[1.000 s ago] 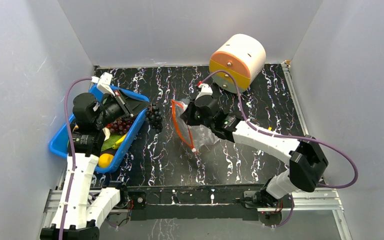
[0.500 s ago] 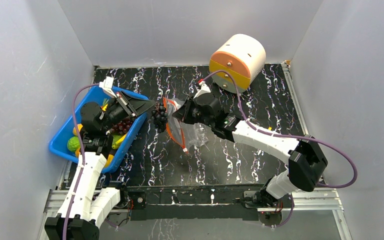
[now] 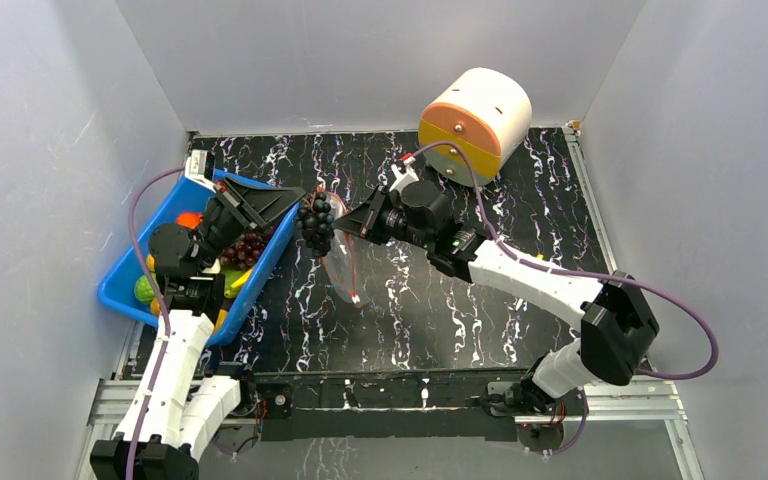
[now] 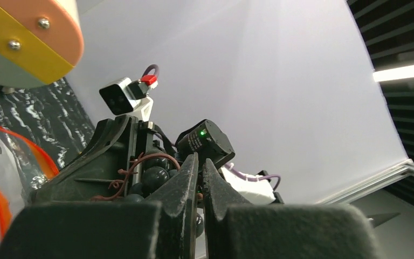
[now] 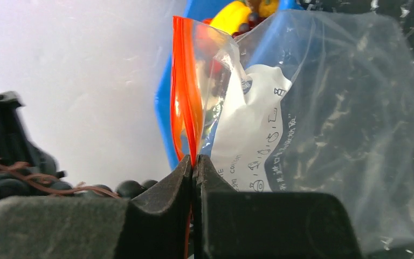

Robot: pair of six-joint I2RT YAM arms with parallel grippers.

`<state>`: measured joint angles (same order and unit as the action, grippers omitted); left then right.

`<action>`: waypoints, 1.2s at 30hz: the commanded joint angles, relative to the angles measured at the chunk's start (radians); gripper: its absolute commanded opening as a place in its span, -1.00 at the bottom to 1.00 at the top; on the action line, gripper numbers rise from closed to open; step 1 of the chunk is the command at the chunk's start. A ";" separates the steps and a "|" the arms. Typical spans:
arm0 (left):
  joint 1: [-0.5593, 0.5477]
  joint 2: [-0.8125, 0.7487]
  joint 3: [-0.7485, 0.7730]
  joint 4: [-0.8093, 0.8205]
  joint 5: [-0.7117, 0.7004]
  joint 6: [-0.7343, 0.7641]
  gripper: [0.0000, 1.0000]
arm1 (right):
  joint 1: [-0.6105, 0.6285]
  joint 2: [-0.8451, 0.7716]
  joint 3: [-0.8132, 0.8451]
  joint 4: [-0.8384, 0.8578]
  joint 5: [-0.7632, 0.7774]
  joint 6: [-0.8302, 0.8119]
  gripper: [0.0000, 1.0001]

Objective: Place the food in the zip-top bag and seal the zipper
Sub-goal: Place the fake fruit in the zipper food storage bag.

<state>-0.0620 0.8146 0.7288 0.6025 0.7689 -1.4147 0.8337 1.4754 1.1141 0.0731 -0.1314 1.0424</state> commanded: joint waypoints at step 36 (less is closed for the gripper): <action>0.001 -0.024 -0.066 -0.363 -0.045 0.383 -1.00 | -0.004 -0.175 -0.061 0.070 -0.030 0.070 -1.00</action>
<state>-0.0620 0.7788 0.6037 0.3054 0.6975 -1.0767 0.8330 1.3499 1.0618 0.1371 -0.1925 1.1431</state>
